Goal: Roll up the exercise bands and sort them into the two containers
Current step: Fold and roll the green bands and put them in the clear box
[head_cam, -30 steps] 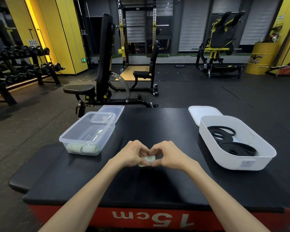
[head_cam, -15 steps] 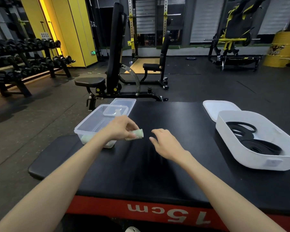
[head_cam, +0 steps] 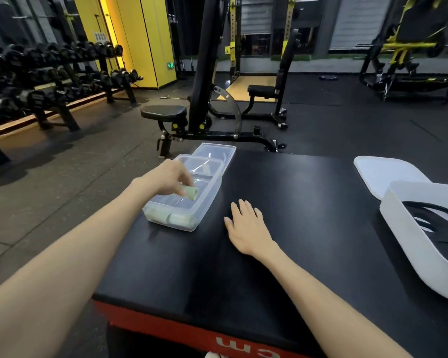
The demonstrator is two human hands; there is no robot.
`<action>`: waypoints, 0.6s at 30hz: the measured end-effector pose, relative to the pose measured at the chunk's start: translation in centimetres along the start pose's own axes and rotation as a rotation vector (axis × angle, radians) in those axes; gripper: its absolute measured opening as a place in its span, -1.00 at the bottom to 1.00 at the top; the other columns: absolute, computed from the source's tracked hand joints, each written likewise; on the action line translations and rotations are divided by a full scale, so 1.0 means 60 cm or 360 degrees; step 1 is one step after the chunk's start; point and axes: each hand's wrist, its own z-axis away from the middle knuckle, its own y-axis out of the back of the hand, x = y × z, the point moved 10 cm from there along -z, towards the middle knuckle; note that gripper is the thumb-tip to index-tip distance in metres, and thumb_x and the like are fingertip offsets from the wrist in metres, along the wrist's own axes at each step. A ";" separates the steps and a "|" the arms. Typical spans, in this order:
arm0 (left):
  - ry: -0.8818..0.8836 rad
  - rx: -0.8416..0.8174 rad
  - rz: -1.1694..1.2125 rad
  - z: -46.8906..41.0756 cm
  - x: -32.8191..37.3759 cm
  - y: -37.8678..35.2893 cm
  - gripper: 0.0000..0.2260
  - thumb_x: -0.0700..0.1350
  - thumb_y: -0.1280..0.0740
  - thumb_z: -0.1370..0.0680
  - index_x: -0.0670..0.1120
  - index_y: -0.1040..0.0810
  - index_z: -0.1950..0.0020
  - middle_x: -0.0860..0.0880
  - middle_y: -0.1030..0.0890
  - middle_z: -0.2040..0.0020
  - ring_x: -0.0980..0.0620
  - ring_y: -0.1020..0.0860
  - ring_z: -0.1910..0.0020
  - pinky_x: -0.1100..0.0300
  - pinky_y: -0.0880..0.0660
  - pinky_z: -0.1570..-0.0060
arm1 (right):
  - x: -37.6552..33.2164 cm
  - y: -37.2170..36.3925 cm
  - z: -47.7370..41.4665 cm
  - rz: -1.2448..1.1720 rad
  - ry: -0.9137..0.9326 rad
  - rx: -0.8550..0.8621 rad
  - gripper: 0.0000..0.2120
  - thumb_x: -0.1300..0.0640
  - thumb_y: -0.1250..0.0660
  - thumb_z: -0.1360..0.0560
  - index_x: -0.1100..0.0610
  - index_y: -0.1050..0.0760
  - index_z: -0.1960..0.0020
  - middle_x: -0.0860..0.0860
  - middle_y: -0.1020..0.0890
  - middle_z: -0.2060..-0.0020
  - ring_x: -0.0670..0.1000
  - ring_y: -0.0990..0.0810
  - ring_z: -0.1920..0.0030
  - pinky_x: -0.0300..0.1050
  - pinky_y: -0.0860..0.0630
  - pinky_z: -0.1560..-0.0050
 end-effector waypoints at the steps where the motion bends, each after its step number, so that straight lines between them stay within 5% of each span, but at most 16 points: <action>1: 0.0019 -0.0040 -0.0017 -0.008 -0.010 -0.014 -0.76 -0.28 -0.47 -0.41 -0.12 -0.66 -0.06 -0.04 -0.65 0.02 0.03 -0.54 0.01 0.23 -0.40 0.00 | 0.003 -0.004 0.000 0.0006 -0.0014 0.0010 -0.50 -0.03 0.05 -0.64 0.20 -0.08 -0.50 0.16 -0.10 -0.50 0.13 0.01 -0.51 0.06 0.01 -0.46; 5: 0.0072 -0.0283 -0.0155 -0.034 -0.034 -0.060 -0.76 -0.27 -0.47 -0.41 -0.06 -0.67 -0.05 0.04 -0.62 0.12 0.07 -0.49 0.14 0.20 -0.43 0.05 | 0.008 -0.007 -0.005 -0.0002 -0.0009 0.0022 -0.51 -0.04 0.06 -0.64 0.16 -0.12 -0.49 0.15 -0.09 -0.51 0.11 0.03 -0.51 0.04 0.04 -0.46; 9: 0.0100 -0.0499 -0.0236 -0.044 -0.030 -0.089 -0.75 -0.25 -0.45 -0.44 -0.09 -0.64 -0.10 0.03 -0.60 0.07 0.04 -0.54 0.02 0.16 -0.47 -0.07 | 0.012 -0.008 -0.004 -0.0002 -0.0016 0.0038 -0.52 -0.05 0.06 -0.64 0.14 -0.13 -0.49 0.13 -0.10 -0.51 0.09 0.02 -0.51 0.03 0.04 -0.47; 18: 0.0054 -0.0565 -0.0162 -0.051 -0.024 -0.106 -0.78 -0.32 -0.44 -0.43 -0.08 -0.60 0.00 -0.04 -0.65 -0.04 0.05 -0.56 0.08 0.20 -0.47 0.05 | 0.011 -0.008 -0.007 0.0015 -0.0031 0.0007 -0.51 -0.06 0.07 -0.64 0.12 -0.11 -0.50 0.10 -0.08 -0.52 0.06 0.04 -0.51 0.00 0.06 -0.48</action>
